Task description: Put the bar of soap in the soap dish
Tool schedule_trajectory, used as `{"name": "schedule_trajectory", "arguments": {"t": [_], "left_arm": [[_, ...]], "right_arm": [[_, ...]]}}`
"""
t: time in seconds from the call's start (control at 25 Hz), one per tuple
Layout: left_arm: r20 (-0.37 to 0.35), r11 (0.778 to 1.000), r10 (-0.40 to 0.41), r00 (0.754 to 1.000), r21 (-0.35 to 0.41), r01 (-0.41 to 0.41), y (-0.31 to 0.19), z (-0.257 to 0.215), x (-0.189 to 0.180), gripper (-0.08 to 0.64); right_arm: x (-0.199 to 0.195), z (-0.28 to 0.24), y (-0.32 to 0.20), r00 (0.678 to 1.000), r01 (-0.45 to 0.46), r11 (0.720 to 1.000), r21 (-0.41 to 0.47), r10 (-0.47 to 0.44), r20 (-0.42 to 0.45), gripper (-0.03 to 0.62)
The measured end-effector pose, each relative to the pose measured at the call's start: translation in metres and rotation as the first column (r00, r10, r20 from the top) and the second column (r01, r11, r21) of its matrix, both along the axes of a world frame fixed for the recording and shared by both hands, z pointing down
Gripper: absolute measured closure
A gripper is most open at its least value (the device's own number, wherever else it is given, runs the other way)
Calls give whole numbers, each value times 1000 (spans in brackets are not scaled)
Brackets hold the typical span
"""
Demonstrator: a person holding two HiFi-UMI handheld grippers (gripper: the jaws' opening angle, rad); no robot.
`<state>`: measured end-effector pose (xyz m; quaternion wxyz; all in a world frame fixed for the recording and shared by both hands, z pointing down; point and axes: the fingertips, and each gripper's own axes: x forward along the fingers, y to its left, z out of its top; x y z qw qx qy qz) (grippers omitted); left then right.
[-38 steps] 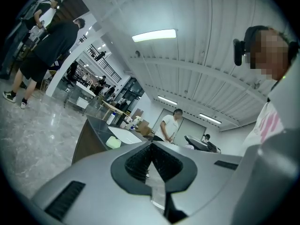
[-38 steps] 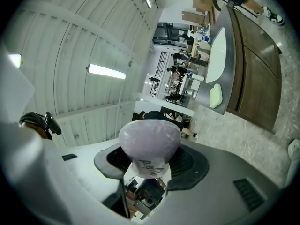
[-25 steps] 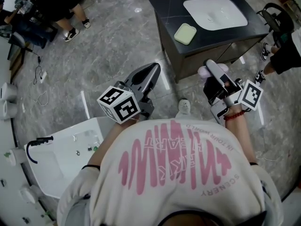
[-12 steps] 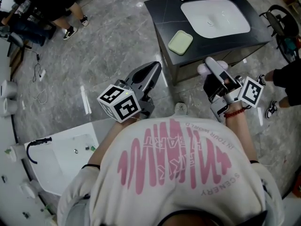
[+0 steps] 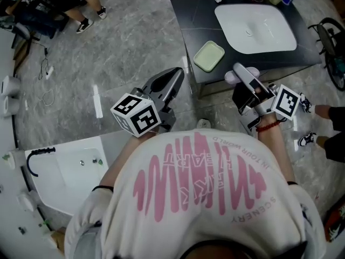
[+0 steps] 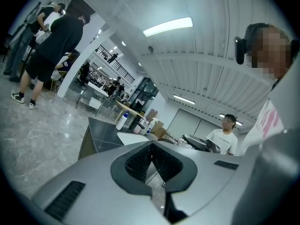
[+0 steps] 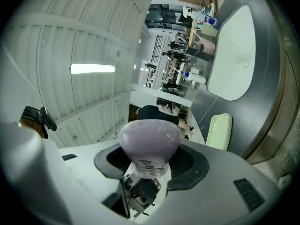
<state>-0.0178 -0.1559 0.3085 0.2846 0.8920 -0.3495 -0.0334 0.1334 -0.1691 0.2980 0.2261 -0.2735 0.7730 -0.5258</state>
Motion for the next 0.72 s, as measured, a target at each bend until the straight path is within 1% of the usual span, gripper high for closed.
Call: {"name": "schedule_trajectory", "arguments": {"t": [0.2, 0.4, 0.72], "left_arm": [[-9, 999, -33, 999, -5, 32, -22, 4, 7, 560], [-10, 998, -65, 998, -13, 65, -36, 12, 13, 560], [-6, 994, -107, 994, -20, 107, -53, 19, 17, 560]], "right_arm": [[2, 13, -26, 999, 47, 999, -26, -48, -23, 376], [4, 27, -46, 993, 91, 995, -39, -94, -75, 376], [3, 35, -65, 985, 154, 987, -52, -158, -69, 377]]}}
